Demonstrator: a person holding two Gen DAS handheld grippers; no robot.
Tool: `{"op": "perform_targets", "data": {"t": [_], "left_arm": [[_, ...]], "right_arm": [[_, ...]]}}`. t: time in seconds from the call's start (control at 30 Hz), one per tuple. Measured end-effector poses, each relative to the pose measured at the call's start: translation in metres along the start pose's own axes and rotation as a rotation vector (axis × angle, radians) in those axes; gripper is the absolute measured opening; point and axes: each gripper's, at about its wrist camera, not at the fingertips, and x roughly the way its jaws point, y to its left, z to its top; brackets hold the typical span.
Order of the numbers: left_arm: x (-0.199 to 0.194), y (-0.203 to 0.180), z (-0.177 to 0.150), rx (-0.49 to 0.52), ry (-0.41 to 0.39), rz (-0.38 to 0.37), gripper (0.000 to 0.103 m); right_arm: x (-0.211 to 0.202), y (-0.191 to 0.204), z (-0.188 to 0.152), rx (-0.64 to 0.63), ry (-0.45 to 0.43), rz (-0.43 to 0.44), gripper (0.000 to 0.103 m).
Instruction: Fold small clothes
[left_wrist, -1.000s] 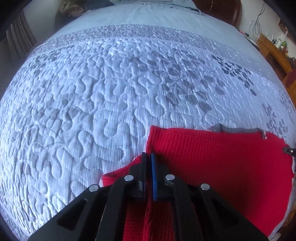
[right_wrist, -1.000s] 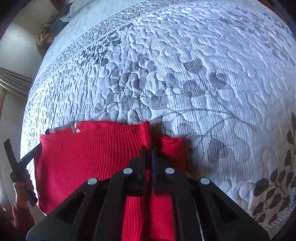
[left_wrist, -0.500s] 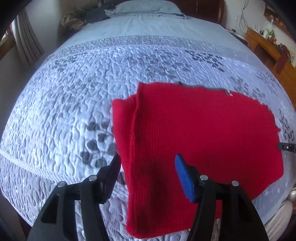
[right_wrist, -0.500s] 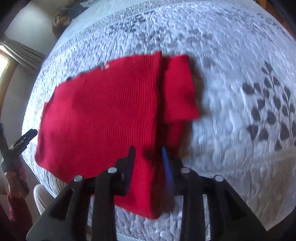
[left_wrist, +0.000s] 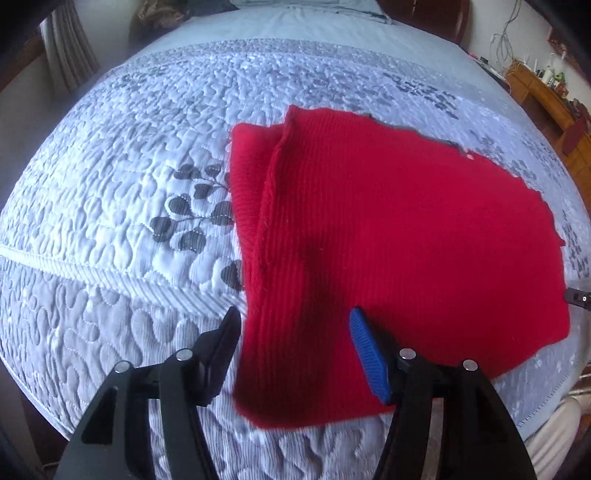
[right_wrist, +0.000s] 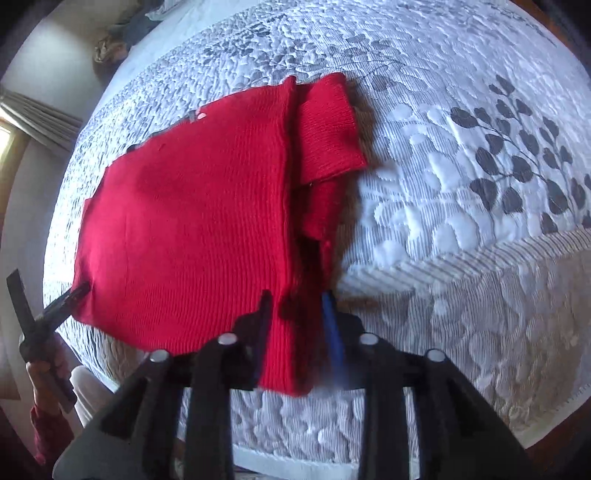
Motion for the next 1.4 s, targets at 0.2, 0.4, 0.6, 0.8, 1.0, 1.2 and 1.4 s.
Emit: {"op": "perform_targets", "data": {"t": [0.2,0.4,0.6,0.8,1.0,1.2,1.4], "left_arm": [[-0.011,-0.016,-0.014,0.045,-0.043,0.021,0.062],[-0.001,-0.020,-0.018,0.038,-0.019,0.046,0.064],[0.012,-0.010,-0.022,0.016,0.010,0.028,0.069],[0.017,-0.008,-0.024,0.015,0.009,0.011,0.071],[0.016,-0.008,-0.024,0.016,0.005,0.011,0.071],[0.018,-0.008,-0.024,0.009,-0.012,0.005,0.072],[0.016,-0.006,-0.027,0.005,-0.017,-0.001,0.072]], "right_arm": [[0.005,-0.008,-0.034,0.039,0.048,0.033,0.045],[0.015,-0.004,-0.038,0.034,0.059,0.016,0.021],[0.001,-0.009,-0.038,0.041,0.044,0.059,0.008],[0.002,-0.021,-0.044,0.058,0.045,0.055,0.007],[0.014,-0.011,-0.047,0.014,0.039,-0.022,0.008],[0.022,-0.011,-0.048,0.014,0.032,-0.040,0.008],[0.022,-0.007,-0.049,0.003,0.025,-0.068,0.009]]}}
